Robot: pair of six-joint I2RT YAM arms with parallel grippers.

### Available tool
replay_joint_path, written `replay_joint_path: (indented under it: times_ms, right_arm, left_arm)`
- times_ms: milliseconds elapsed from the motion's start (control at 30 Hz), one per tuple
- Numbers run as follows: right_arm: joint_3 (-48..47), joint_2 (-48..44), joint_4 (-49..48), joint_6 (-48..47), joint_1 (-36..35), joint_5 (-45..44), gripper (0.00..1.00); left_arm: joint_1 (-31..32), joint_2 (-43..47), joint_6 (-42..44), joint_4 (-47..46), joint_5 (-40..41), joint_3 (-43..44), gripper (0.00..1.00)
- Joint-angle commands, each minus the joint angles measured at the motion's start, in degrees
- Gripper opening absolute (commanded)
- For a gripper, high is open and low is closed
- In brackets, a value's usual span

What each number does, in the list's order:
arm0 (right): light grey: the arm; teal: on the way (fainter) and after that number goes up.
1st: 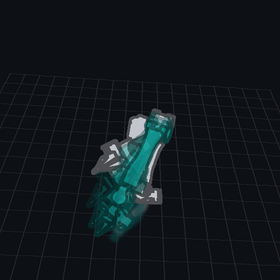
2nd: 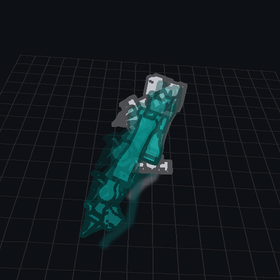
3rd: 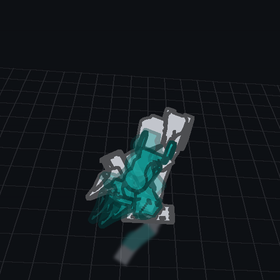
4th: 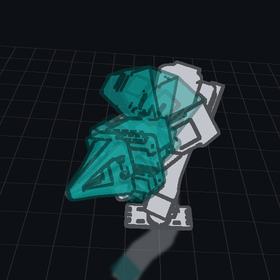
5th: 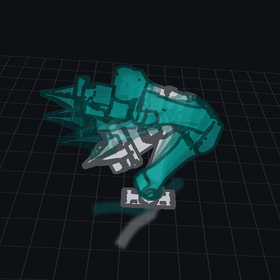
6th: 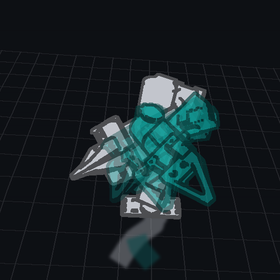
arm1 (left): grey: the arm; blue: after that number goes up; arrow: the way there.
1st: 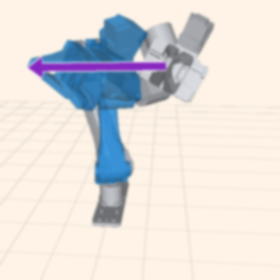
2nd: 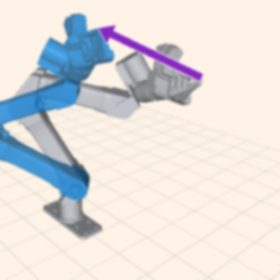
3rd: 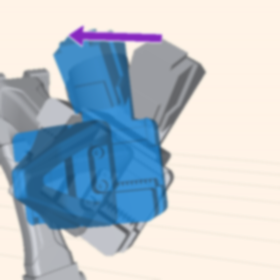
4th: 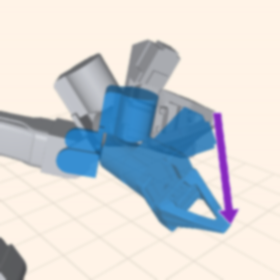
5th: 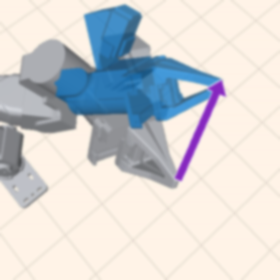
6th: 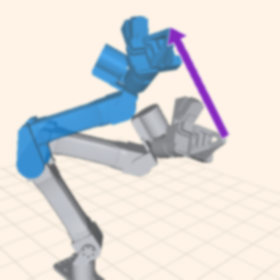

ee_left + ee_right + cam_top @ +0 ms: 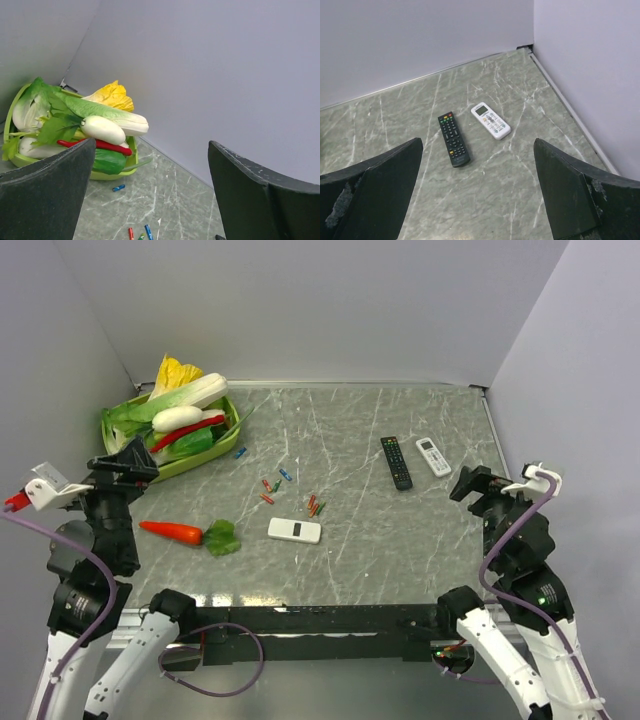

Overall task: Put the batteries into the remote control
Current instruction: Reset both arms

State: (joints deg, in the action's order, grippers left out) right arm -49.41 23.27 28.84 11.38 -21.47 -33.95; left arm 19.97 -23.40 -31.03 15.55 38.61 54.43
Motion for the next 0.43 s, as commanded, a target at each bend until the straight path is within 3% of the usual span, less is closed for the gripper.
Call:
replay_joint_path:
  times_ms: [0,400]
  right_arm:
    - [1.2,-0.9,-3.7,-1.2,0.1,-0.7,1.00]
    - [1.0,-0.9,-4.3,-2.4,0.2,0.2,1.00]
  left_arm:
    - [0.0,-2.0,-1.1,1.5,0.9,0.8,0.97]
    - [0.0,-2.1,-2.0,1.7,2.3,-0.1,0.97]
